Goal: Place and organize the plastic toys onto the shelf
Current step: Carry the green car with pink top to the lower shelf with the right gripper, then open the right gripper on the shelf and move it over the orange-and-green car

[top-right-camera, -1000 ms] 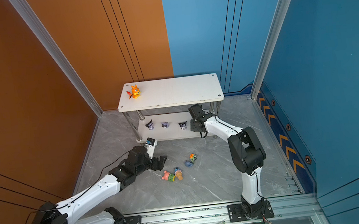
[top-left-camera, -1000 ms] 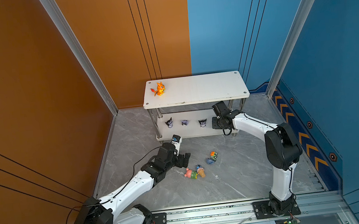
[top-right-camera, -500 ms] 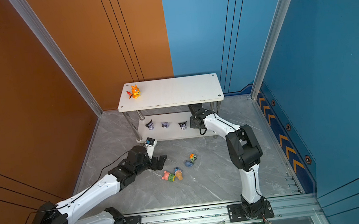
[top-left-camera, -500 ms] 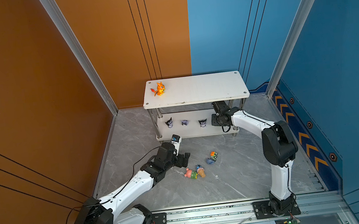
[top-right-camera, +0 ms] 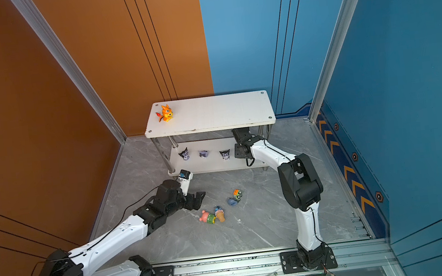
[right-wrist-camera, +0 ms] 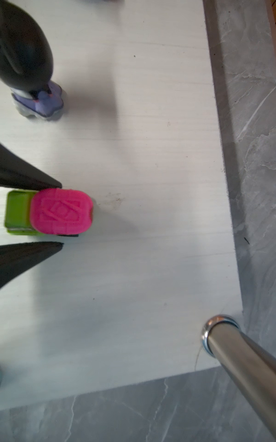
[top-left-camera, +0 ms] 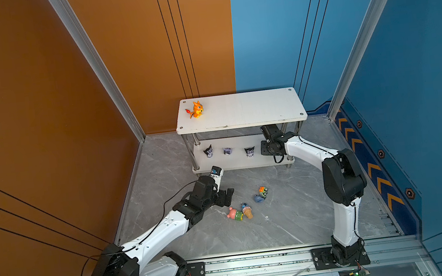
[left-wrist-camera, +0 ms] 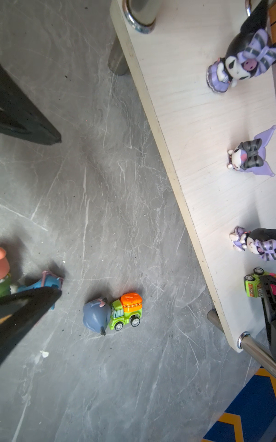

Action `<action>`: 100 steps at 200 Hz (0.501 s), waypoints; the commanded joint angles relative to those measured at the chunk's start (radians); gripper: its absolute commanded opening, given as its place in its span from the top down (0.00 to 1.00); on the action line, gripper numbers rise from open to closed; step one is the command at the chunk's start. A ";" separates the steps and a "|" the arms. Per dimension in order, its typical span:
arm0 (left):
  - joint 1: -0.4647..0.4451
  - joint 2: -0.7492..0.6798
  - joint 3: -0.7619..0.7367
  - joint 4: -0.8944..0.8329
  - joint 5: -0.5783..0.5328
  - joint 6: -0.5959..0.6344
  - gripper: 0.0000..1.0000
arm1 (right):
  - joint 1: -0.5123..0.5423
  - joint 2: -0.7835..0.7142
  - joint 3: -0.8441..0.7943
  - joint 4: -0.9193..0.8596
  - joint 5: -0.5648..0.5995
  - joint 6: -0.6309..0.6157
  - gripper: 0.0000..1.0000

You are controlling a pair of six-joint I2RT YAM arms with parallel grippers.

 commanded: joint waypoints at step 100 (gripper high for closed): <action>0.005 -0.034 -0.017 0.004 0.027 -0.012 0.06 | 0.118 -0.368 -0.301 -0.014 0.066 0.026 0.44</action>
